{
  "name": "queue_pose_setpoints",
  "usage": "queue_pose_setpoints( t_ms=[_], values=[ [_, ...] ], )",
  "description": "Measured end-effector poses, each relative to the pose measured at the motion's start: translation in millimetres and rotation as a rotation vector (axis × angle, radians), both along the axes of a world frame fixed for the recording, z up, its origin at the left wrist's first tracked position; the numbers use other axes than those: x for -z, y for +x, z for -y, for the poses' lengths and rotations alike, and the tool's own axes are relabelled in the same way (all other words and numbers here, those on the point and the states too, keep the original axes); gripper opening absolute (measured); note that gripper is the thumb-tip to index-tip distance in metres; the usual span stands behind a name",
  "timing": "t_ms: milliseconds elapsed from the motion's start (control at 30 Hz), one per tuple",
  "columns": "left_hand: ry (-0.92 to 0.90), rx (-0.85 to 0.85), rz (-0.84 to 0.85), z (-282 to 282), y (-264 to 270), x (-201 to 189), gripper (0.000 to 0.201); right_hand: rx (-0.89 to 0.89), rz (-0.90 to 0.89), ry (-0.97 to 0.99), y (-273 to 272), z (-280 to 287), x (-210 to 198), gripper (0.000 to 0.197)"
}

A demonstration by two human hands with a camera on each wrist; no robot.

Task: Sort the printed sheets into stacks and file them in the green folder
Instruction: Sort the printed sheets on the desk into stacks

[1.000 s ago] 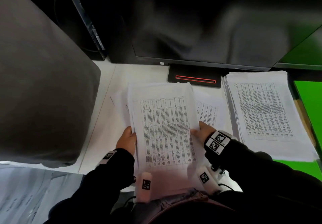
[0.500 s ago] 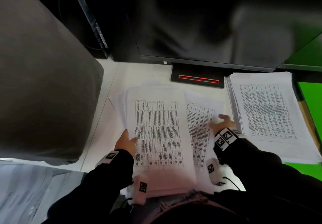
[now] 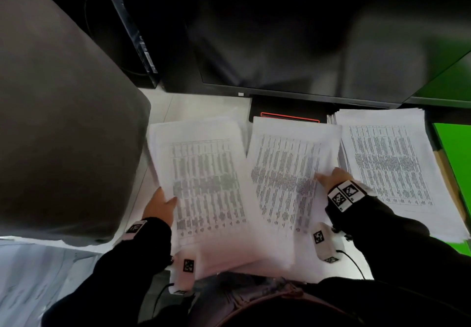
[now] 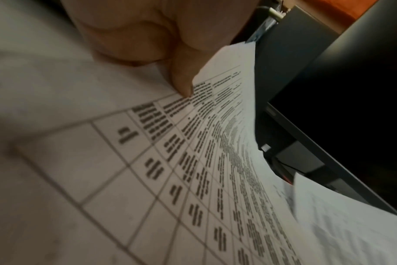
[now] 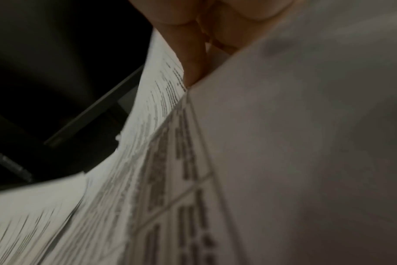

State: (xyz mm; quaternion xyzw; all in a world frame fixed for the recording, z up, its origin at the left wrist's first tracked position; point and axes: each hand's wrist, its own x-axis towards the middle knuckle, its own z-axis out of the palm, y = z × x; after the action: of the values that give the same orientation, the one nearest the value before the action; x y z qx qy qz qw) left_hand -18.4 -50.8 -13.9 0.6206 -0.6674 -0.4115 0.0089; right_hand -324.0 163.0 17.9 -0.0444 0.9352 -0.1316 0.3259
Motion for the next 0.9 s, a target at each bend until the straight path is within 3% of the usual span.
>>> queue_pose_setpoints(
  t_ms=[133, 400, 633, 700, 767, 900],
  values=[
    [-0.074, -0.048, 0.041, 18.8, 10.7, -0.7, 0.036, 0.071, -0.054, -0.156, -16.0, -9.5, -15.3, 0.044],
    [0.016, -0.069, 0.039, 7.5, -0.8, 5.8, 0.032, -0.202, 0.059, 0.056, -0.4, -7.3, -14.7, 0.041],
    [0.051, -0.068, -0.101, -13.1, -19.2, 7.5, 0.020, -0.222, 0.076, -0.001, 0.2, -10.9, -14.2, 0.039],
    [0.089, -0.052, -0.150, -17.0, -22.4, 8.6, 0.029, -0.223, 0.073, -0.036, 1.6, -10.3, -17.9, 0.037],
    [0.097, -0.057, -0.135, -18.2, -23.2, 10.4, 0.038, -0.218, 0.053, -0.056, 3.3, -10.0, -21.3, 0.037],
    [0.071, -0.102, -0.066, -13.4, -16.3, 9.2, 0.023, -0.159, -0.027, -0.083, -0.8, -10.8, -34.9, 0.039]
  ],
)
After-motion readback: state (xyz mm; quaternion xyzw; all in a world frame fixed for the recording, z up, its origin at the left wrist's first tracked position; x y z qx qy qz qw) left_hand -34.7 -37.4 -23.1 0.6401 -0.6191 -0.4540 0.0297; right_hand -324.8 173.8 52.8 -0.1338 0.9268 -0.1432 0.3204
